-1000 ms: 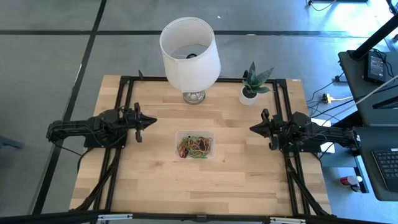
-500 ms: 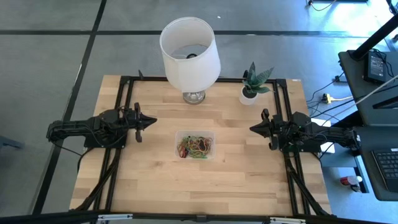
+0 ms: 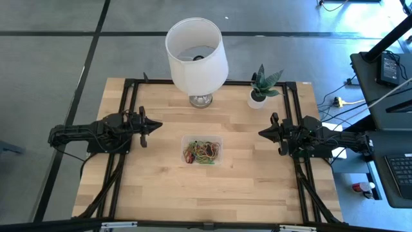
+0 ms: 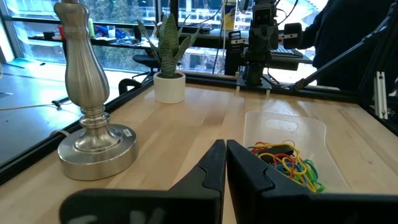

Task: Pick and place rubber bands into bin
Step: Return to Home Position

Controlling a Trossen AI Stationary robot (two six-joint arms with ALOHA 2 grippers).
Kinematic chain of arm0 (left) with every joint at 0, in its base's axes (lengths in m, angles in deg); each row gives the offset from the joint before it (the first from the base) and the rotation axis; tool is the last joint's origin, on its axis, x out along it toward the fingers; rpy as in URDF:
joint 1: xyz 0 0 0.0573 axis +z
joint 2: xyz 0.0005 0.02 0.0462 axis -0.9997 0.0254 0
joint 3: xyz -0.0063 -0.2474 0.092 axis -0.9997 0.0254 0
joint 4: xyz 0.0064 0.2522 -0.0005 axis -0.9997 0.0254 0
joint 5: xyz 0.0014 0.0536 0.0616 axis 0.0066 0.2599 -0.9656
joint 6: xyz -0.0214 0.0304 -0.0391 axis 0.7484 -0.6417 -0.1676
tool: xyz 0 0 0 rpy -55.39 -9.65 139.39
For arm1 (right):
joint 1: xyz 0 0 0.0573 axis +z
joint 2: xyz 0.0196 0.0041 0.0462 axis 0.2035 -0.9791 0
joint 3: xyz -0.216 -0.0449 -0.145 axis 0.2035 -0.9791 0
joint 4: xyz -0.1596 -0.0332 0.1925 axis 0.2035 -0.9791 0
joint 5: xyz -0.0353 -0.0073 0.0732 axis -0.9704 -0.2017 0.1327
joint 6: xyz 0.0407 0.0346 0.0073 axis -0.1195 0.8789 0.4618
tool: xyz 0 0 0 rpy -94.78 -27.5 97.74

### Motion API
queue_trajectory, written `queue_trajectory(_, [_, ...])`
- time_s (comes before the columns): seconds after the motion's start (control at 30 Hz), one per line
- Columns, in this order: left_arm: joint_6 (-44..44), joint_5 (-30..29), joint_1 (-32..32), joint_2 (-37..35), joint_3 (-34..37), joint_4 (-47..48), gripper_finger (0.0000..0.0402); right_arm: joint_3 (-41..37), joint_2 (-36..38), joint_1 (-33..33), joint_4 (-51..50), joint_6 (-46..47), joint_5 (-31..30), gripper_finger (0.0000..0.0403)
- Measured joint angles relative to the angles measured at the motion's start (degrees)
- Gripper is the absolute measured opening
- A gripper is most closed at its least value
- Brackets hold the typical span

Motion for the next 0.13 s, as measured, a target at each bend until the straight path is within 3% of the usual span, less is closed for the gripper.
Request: queue_trajectory(0.13, [0.0,0.01,0.01,0.0,0.0,0.0,0.0006,-0.02,0.0,0.0,-0.01,0.06,0.01,0.002])
